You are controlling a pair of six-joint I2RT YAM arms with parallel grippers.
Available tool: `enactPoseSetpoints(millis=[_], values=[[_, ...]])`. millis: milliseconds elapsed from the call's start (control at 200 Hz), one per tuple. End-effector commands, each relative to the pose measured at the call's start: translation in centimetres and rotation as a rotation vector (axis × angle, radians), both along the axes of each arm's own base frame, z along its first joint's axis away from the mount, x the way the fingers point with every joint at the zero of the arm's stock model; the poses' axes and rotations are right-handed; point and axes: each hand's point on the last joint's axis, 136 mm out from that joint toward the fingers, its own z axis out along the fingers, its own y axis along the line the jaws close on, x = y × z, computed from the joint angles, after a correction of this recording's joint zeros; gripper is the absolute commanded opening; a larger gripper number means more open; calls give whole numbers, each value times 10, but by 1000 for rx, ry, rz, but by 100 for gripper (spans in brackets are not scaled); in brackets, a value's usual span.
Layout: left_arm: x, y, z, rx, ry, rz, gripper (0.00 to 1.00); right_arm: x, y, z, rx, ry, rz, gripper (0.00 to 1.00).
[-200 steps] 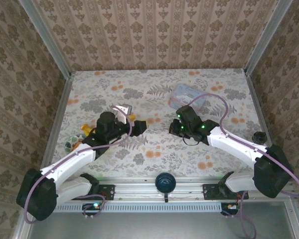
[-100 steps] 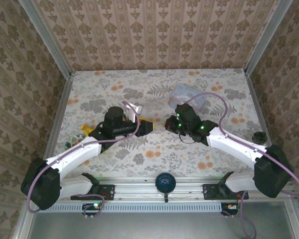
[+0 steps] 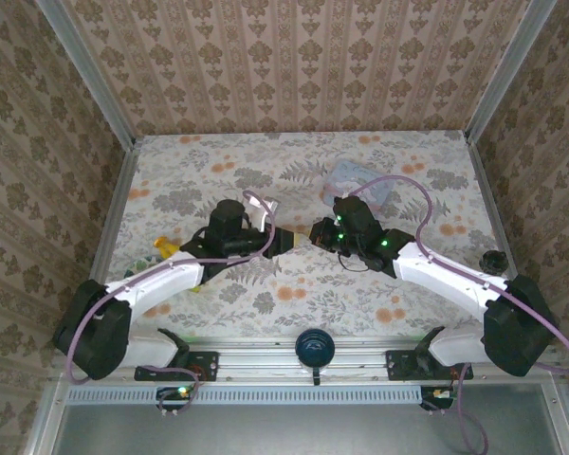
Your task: Unlock the padlock with the key
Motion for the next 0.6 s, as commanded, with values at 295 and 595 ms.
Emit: enactPoseSetpoints(millis=[295,595], values=[[16,-12,12,-81,-21,27,29,0,10,17,55,-25,9,0],[16,-11,7,-77,-8,32,25,-1,9,19,58,-30,9,0]])
